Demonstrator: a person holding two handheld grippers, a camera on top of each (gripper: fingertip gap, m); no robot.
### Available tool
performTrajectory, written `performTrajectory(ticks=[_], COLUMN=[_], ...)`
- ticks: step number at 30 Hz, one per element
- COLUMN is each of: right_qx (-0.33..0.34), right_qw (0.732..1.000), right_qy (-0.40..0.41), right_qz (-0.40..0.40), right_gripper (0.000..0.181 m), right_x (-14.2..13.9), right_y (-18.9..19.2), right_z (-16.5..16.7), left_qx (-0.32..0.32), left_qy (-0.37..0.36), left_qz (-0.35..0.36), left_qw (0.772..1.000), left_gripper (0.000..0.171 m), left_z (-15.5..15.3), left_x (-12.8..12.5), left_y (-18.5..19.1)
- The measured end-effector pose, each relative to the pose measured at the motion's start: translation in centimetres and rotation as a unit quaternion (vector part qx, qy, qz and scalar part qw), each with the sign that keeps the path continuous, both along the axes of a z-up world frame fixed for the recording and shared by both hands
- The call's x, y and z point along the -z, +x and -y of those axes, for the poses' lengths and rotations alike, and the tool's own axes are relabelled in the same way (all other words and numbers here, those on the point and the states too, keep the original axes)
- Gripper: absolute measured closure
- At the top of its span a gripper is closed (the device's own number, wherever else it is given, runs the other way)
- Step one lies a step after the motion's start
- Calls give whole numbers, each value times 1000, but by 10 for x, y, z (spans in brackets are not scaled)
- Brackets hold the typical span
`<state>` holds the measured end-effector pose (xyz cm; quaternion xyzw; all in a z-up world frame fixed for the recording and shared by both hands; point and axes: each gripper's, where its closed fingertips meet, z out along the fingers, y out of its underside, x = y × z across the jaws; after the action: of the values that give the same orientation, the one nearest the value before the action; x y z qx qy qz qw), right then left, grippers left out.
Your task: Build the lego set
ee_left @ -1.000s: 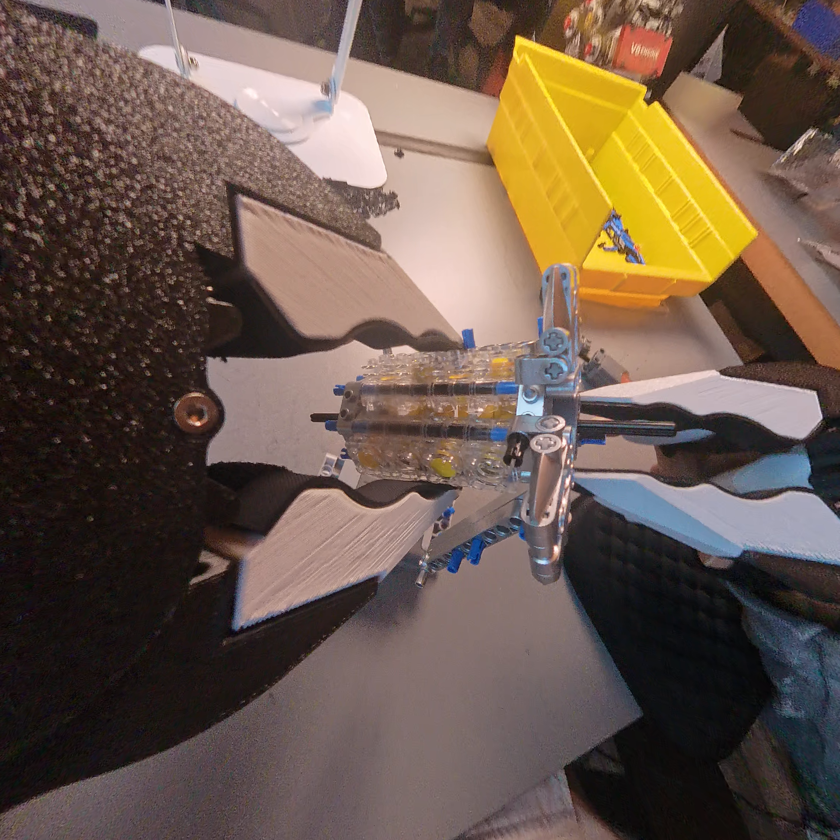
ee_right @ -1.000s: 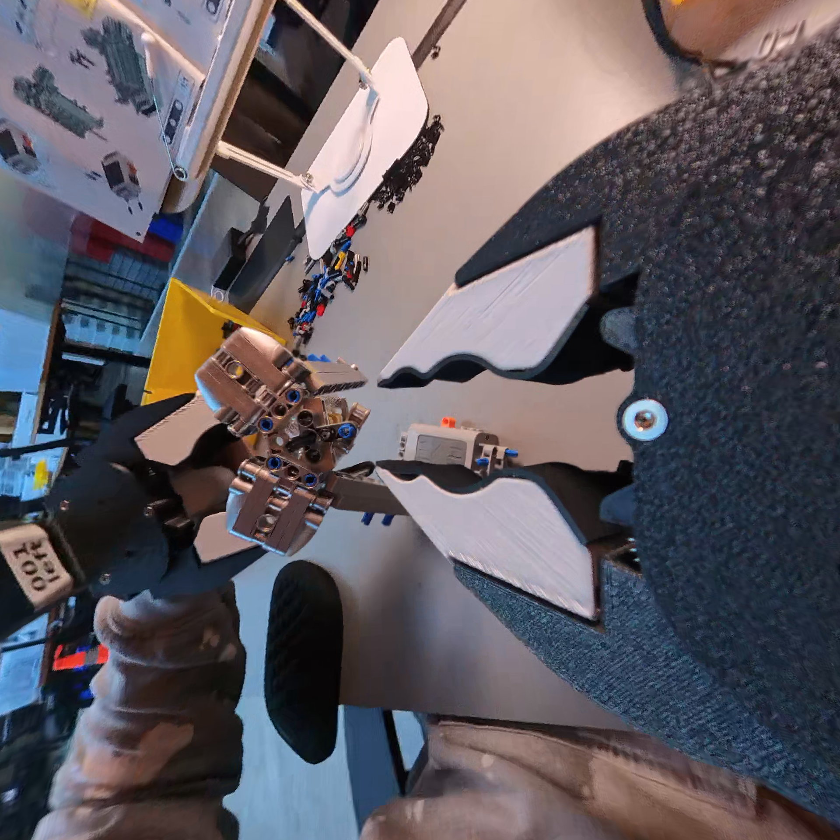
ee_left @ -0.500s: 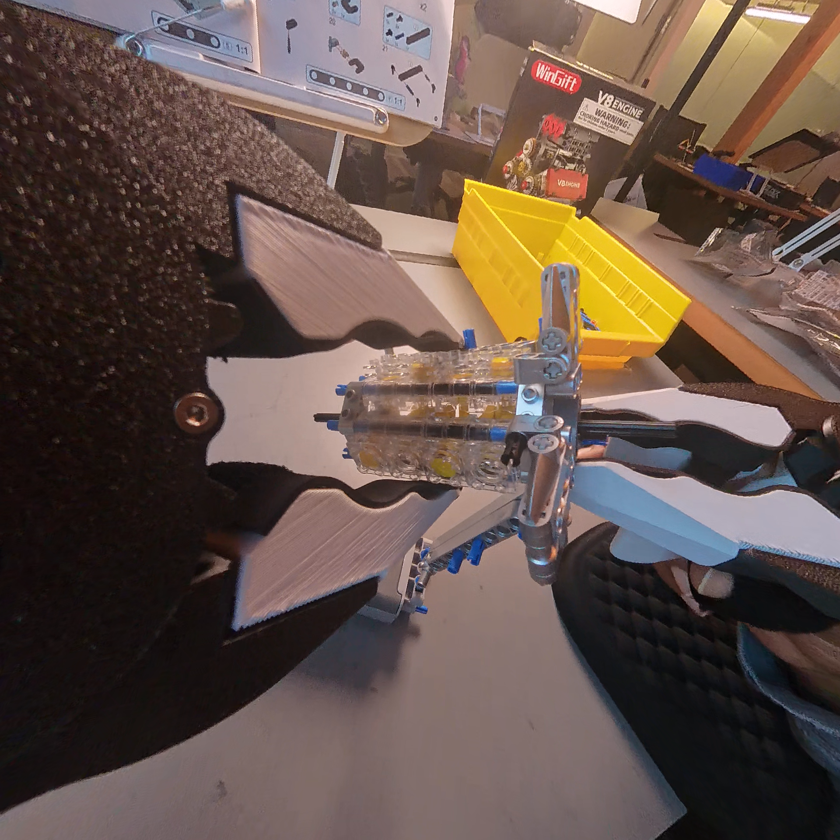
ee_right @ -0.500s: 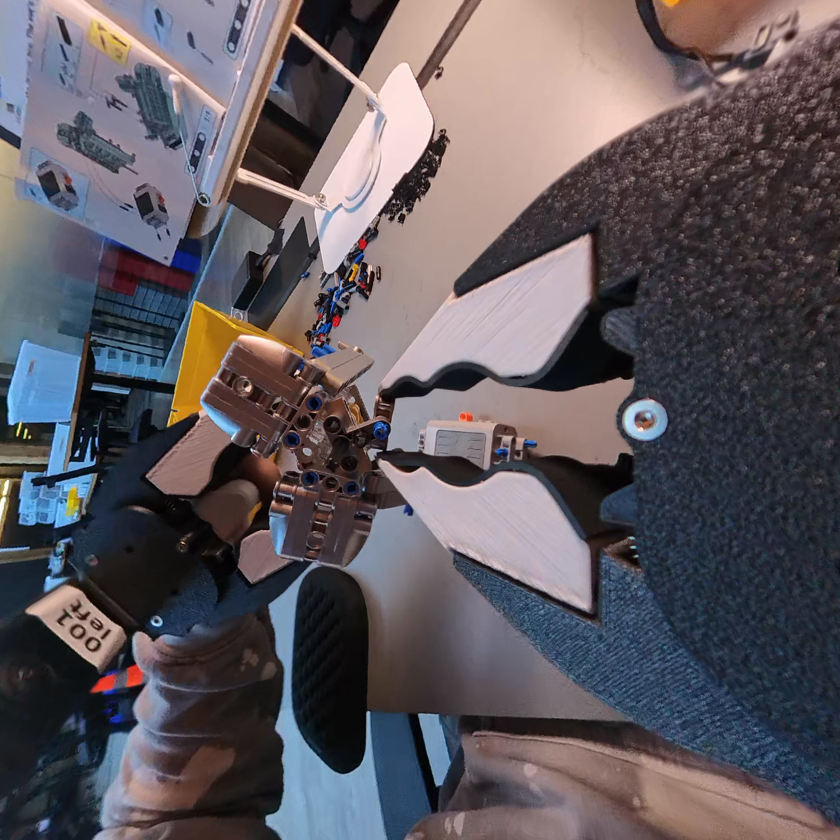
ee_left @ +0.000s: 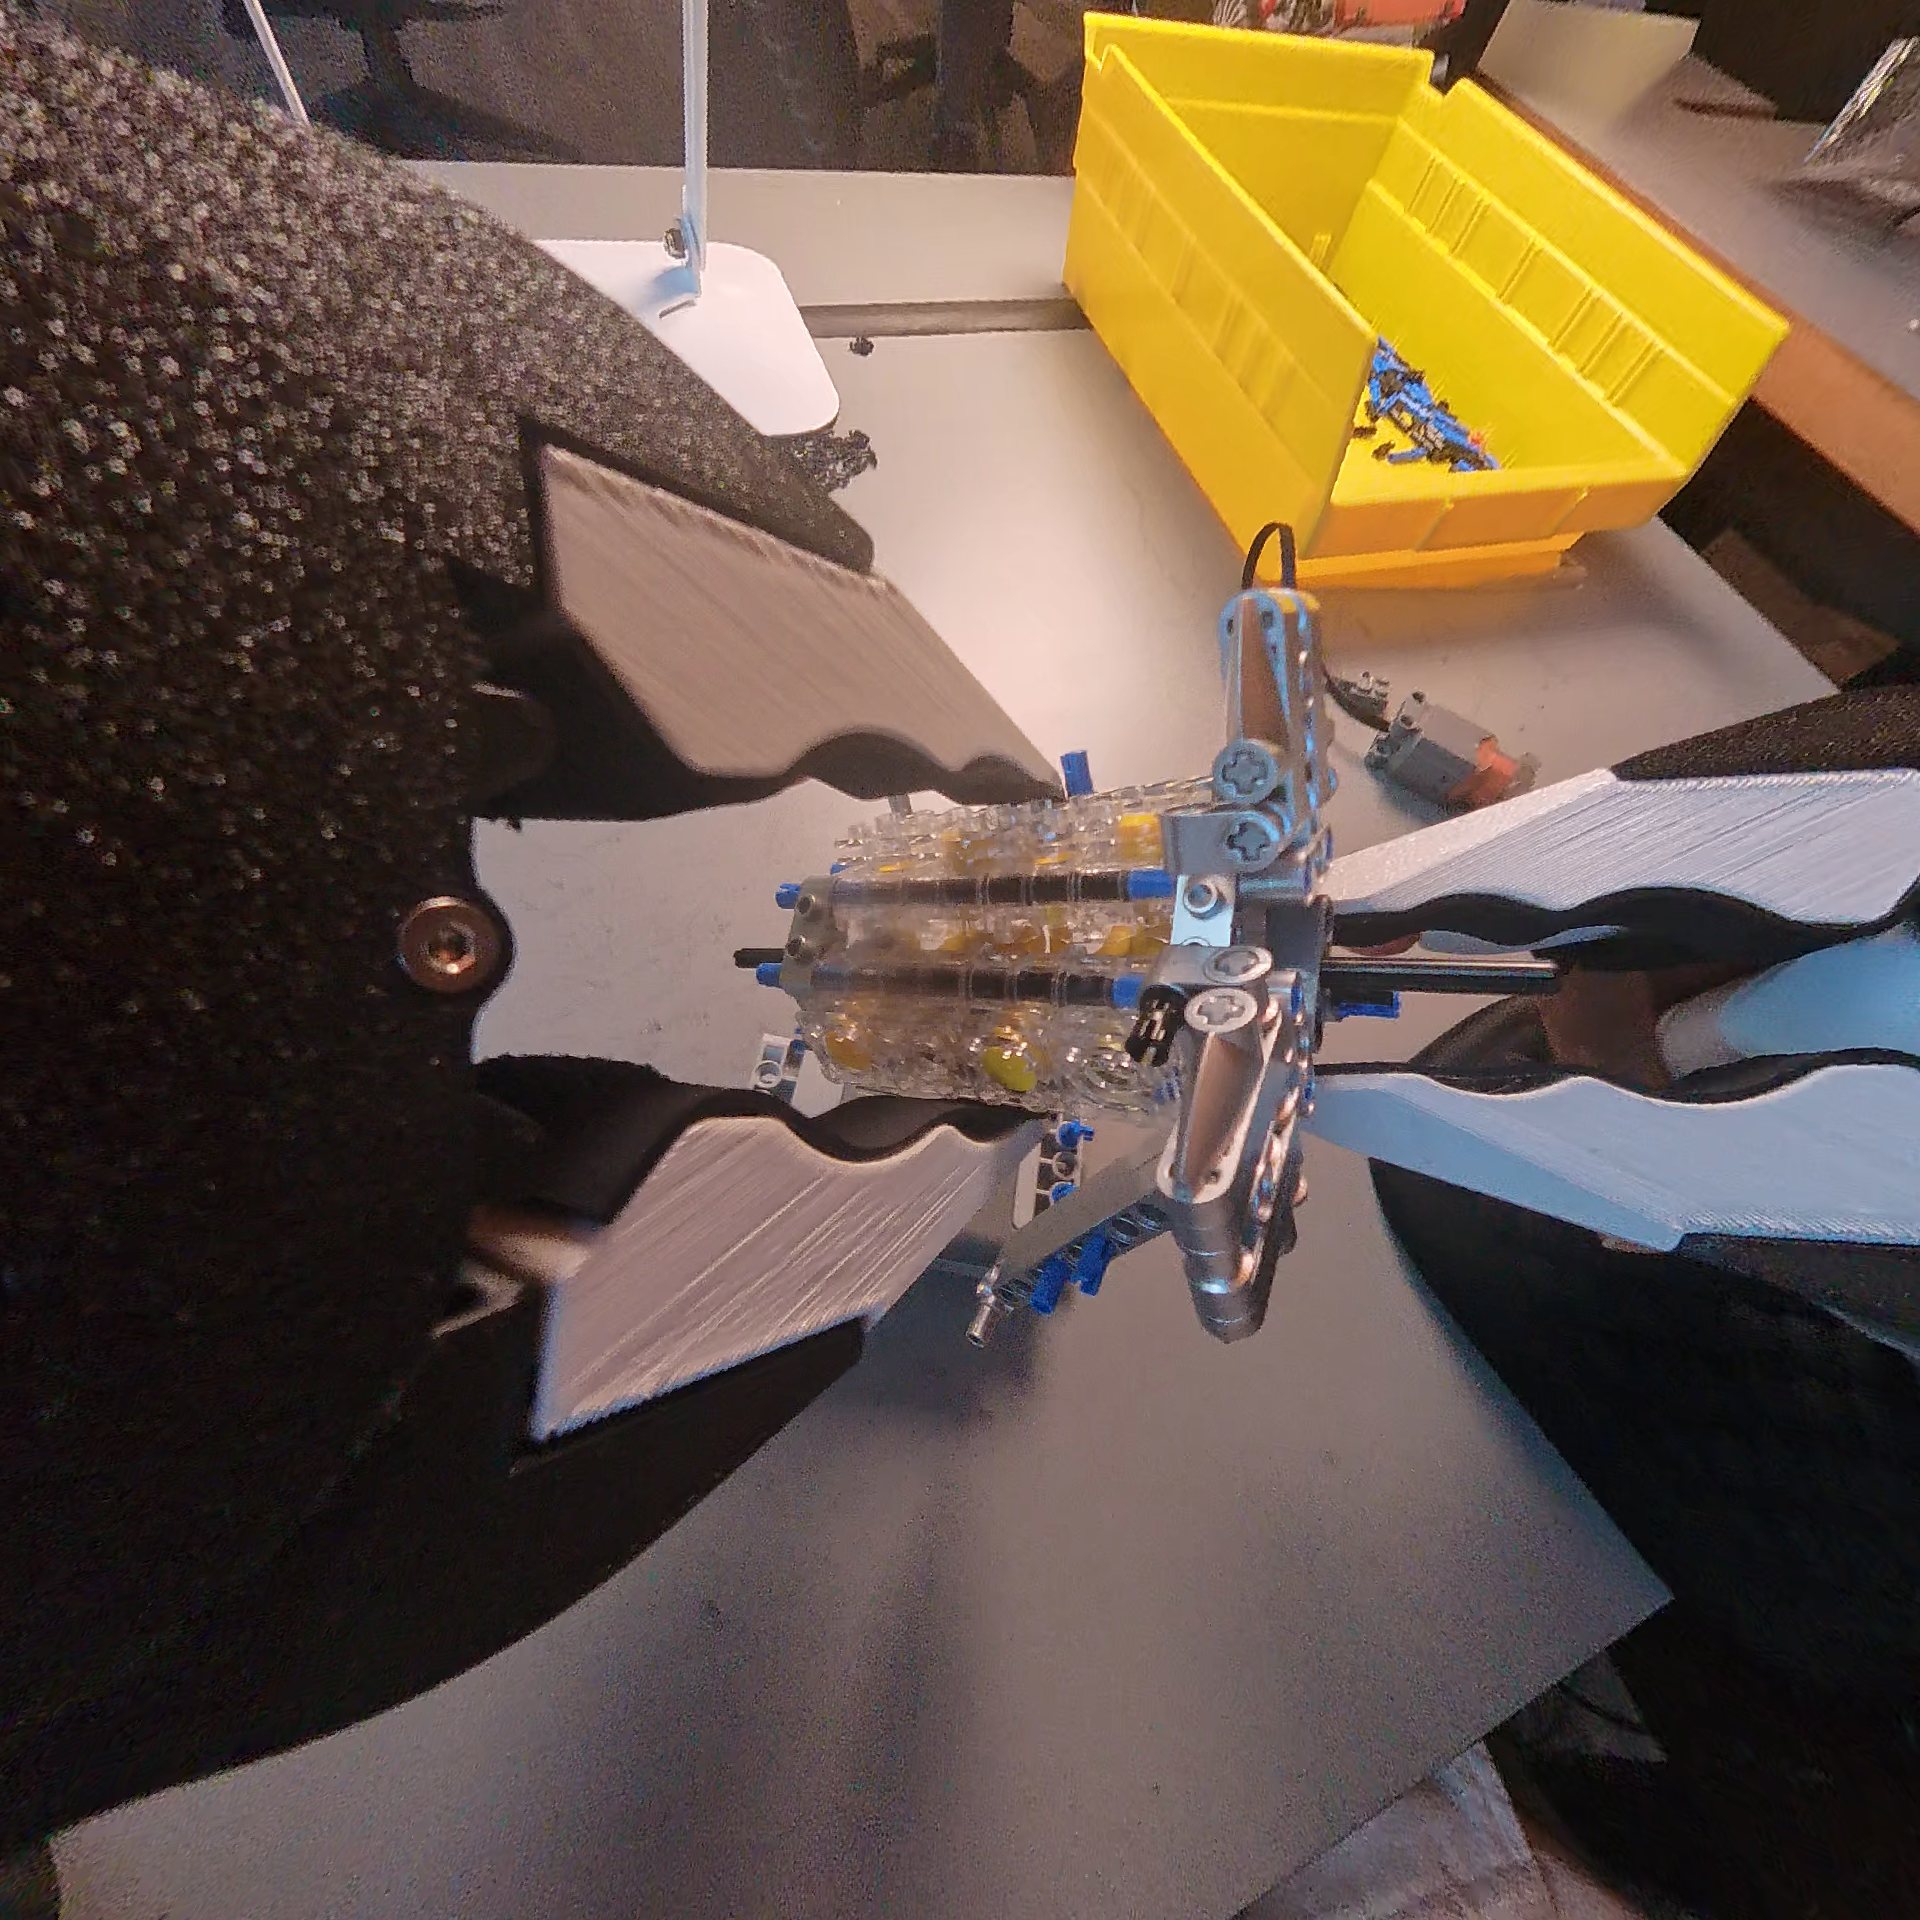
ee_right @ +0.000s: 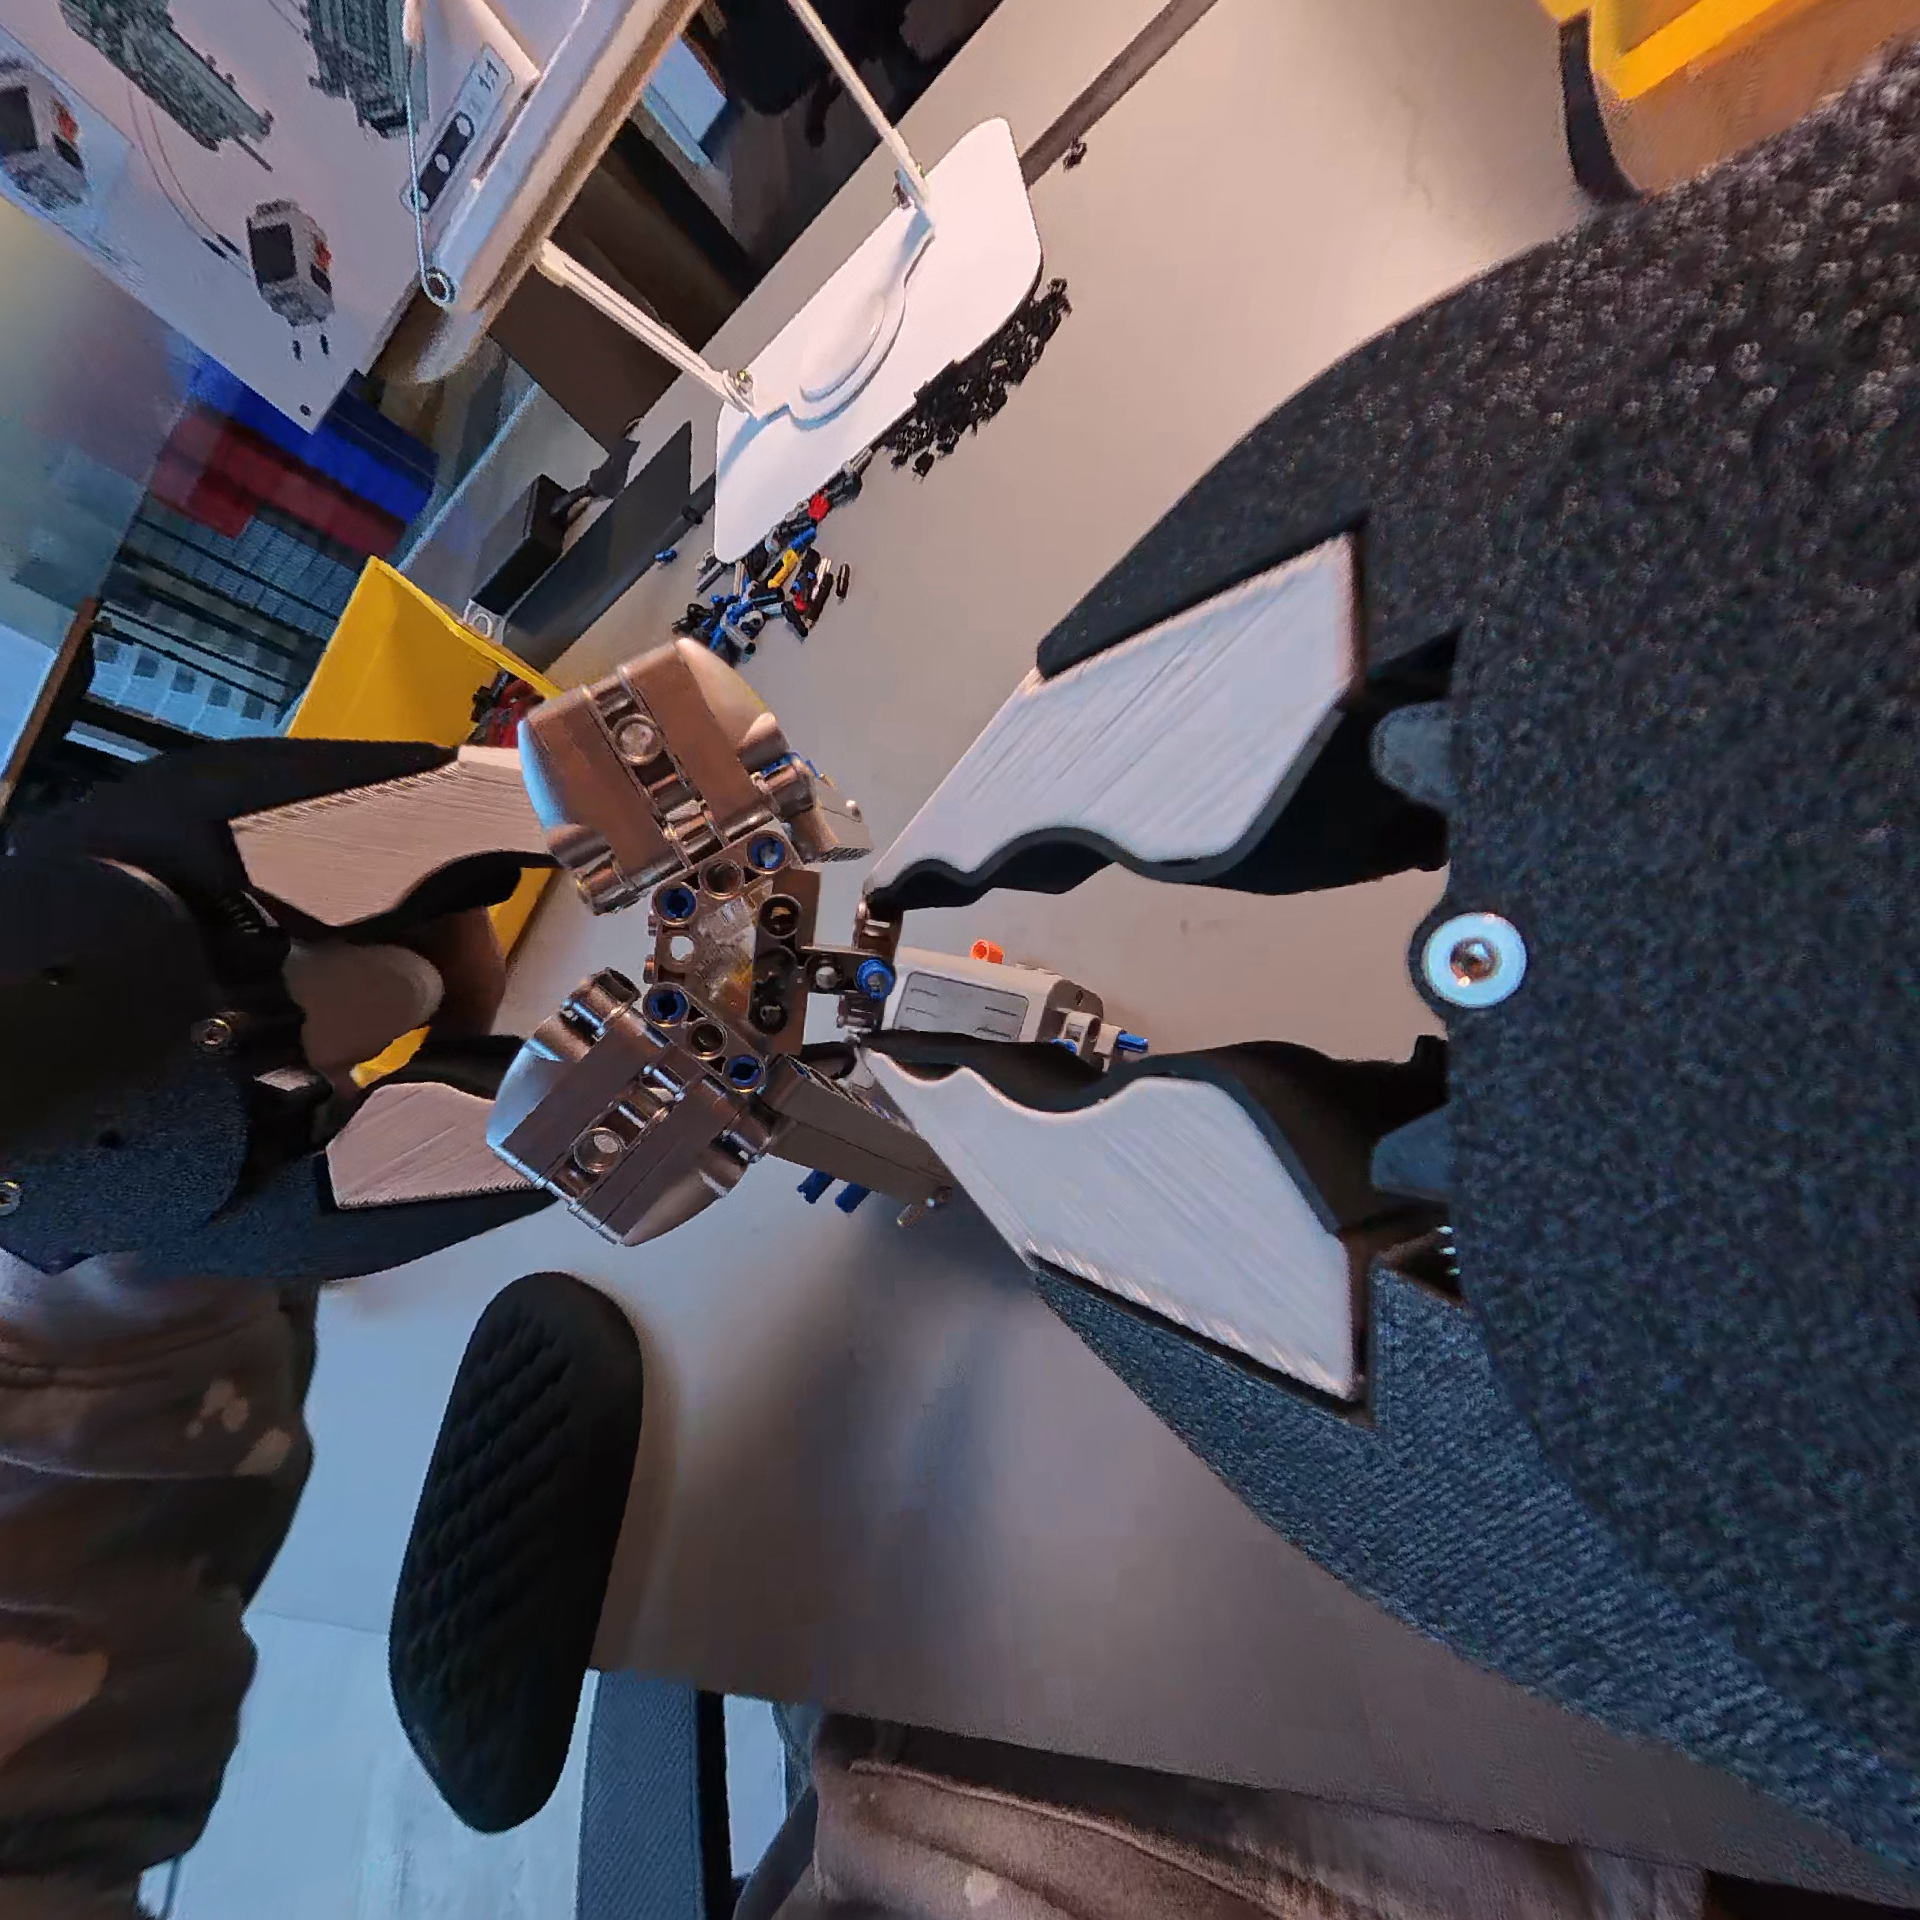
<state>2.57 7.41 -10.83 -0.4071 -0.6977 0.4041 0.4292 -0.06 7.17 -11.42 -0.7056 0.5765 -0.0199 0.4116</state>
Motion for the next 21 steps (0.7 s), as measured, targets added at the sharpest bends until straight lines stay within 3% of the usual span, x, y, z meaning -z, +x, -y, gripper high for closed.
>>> performTrajectory(ticks=[13,15,16,21], right_qx=[18,18,19,18], right_qw=[997,995,994,990], right_qy=[-23,-19,-18,-8], right_qz=[76,99,107,139], right_gripper=[156,159,157,161], right_x=[32,40,43,56], right_y=[-5,-5,-5,-6], right_z=[-3,-3,-2,0], left_qx=[-19,-29,-34,-32], left_qy=[-100,-102,-102,-130], left_qz=[-63,-64,-62,-87], left_qw=[993,992,992,987], left_gripper=[119,131,149,148], left_z=[-1,-3,-4,2], left_x=[33,34,34,48], left_y=[-18,-22,-23,-26])
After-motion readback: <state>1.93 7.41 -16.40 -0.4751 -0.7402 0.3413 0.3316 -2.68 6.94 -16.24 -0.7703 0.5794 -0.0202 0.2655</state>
